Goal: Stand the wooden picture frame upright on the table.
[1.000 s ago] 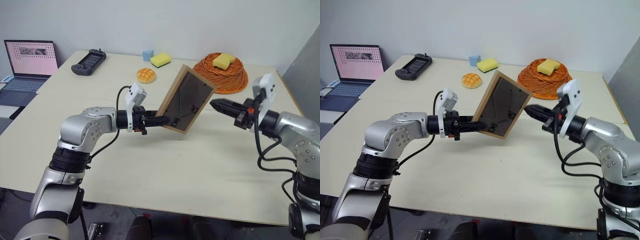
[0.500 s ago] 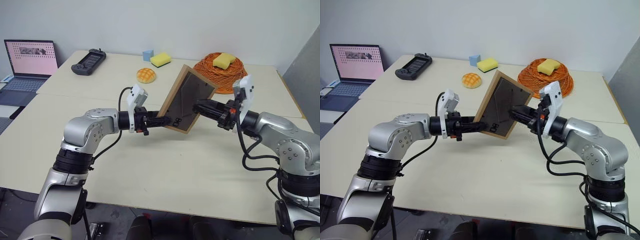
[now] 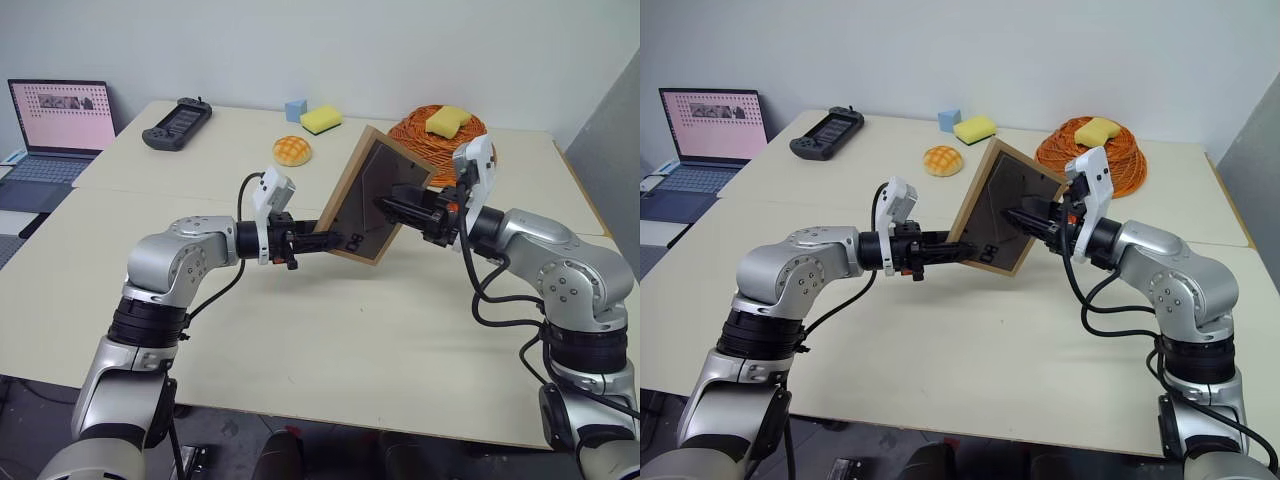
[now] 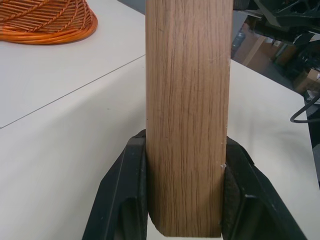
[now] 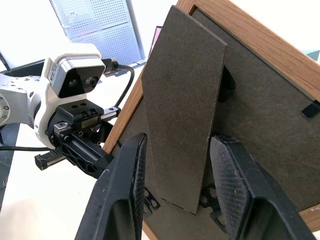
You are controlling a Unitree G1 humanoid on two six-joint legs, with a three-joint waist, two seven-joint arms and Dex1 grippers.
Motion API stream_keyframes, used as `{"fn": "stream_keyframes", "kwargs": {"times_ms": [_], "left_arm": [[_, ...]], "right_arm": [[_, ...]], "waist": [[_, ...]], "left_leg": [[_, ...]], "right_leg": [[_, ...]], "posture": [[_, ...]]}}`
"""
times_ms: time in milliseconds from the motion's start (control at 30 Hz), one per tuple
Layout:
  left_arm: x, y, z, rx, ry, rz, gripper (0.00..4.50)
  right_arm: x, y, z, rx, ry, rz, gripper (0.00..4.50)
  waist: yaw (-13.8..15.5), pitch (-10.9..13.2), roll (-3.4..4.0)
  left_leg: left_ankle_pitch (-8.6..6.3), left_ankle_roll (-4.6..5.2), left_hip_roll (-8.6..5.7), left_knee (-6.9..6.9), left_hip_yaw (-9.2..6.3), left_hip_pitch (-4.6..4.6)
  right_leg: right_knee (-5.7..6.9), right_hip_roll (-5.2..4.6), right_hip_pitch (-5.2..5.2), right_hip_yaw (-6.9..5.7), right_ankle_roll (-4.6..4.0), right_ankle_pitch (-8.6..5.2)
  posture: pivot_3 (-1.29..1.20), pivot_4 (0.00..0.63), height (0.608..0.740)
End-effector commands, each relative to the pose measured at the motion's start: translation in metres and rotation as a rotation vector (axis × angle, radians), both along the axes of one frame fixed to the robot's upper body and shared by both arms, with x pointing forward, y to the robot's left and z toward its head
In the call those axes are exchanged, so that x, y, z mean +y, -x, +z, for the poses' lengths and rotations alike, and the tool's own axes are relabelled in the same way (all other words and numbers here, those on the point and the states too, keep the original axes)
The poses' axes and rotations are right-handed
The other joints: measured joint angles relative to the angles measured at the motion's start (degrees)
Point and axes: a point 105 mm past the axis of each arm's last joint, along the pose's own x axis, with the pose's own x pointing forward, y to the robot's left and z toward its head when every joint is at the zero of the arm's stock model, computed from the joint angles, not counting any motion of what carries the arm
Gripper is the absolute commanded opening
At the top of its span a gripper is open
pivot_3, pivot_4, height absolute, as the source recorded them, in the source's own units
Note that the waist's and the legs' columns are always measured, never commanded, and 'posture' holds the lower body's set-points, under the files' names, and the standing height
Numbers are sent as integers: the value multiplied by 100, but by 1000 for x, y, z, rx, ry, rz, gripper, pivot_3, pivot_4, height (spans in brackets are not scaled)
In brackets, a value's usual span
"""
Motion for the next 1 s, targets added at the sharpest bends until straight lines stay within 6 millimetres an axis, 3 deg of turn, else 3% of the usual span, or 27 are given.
{"fn": "stream_keyframes", "kwargs": {"times_ms": [33,333,700,867,1000], "left_arm": [[-4,0,19,-63,42,-16,1304],[5,-16,26,-48,69,48,1304],[-6,-12,35,-41,96,5,1304],[-8,-7,45,-20,136,-14,1304],[-5,-5,44,-26,125,0,1304]], "right_arm": [[11,6,15,-61,-14,38,1979],[8,14,2,-19,-37,-11,1979],[1,12,-3,-11,-26,-61,1979],[-8,7,-19,-7,50,-84,1979],[-33,-1,-43,17,160,-128,1979]], "waist": [[1,0,0],[3,0,0],[1,0,0],[1,0,0],[3,0,0]], "left_leg": [[0,0,0,0,0,0],[0,0,-1,1,-2,-1],[0,0,-1,1,-1,-2],[0,0,-1,1,-1,-3],[0,0,-1,1,-1,-3]], "right_leg": [[0,0,0,0,0,0],[3,0,0,-1,0,0],[4,0,-2,-1,0,0],[3,0,-2,-1,0,0],[3,0,-2,-1,0,0]], "posture": [[0,150,740],[0,150,740],[0,150,740],[0,150,740],[0,150,740]]}}
